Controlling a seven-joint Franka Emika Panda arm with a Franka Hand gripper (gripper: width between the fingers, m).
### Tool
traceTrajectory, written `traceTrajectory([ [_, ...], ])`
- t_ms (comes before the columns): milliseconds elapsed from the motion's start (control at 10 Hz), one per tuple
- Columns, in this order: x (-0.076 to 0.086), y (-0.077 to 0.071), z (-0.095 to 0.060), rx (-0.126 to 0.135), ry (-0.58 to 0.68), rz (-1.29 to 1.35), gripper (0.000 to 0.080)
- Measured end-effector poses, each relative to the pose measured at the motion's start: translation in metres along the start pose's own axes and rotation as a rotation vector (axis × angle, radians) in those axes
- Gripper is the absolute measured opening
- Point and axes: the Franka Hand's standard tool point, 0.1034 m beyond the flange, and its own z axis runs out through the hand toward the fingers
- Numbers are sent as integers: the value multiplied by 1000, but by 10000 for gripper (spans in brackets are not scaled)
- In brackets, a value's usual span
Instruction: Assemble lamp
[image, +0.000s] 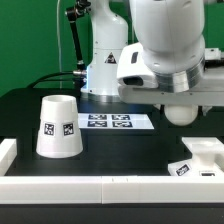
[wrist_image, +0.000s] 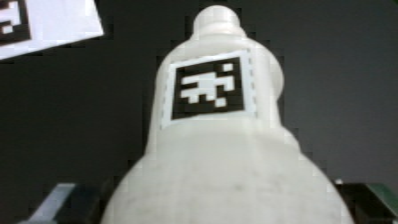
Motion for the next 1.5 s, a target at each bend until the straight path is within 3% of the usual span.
traceTrajectory([
  [300, 3, -4, -3, 18, 211, -11, 578],
  [500, 2, -6, -30, 8, 340, -55, 578],
  [700, -2, -8, -50, 24, 447, -61, 578],
  [1200, 2, -18, -52, 65, 790, -95, 579],
  [1300, 3, -13, -53, 17, 819, -194, 579],
  [1500, 7, -6, -73, -44, 842, -310, 579],
])
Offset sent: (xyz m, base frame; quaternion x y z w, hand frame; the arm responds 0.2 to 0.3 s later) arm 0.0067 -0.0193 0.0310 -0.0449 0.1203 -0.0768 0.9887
